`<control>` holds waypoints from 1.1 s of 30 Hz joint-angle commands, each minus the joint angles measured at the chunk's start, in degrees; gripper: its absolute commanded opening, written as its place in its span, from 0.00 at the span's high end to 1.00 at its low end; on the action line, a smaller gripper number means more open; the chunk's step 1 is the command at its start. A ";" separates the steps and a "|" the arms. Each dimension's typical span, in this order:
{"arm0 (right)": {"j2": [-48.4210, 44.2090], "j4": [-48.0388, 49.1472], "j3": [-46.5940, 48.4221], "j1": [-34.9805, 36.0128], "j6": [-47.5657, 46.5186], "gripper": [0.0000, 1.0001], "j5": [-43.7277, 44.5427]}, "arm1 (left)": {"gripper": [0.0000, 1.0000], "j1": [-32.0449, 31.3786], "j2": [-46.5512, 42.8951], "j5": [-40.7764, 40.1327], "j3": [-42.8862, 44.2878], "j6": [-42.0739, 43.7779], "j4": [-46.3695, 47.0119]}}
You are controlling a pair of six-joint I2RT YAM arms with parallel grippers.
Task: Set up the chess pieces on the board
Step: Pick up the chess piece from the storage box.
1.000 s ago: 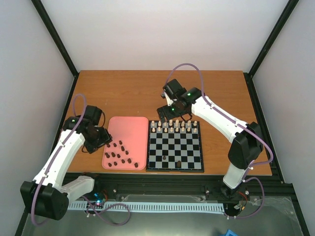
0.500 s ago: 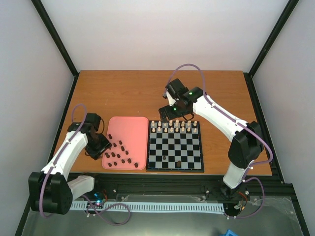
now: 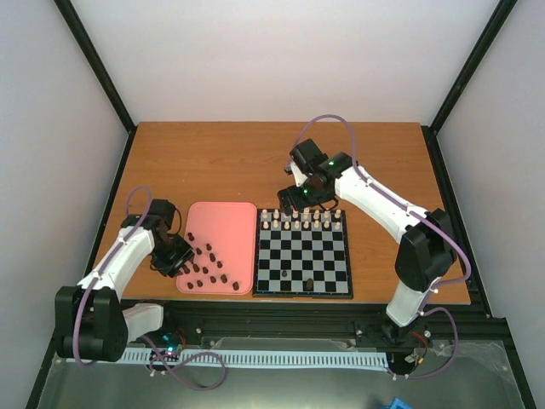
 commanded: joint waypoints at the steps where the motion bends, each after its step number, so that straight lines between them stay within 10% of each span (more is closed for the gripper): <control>1: -0.29 0.77 -1.13 -0.70 -0.37 0.00 -0.65 | 0.58 0.77 0.75 0.91 -0.26 -0.99 1.35; 28: 0.93 0.86 -2.08 -1.16 -0.28 0.00 -2.11 | 0.72 2.91 4.21 -1.05 -0.66 0.07 3.68; 33: 1.07 0.75 -2.12 -1.16 -0.18 0.00 -2.08 | 0.91 2.90 5.58 -0.96 -0.14 0.19 4.51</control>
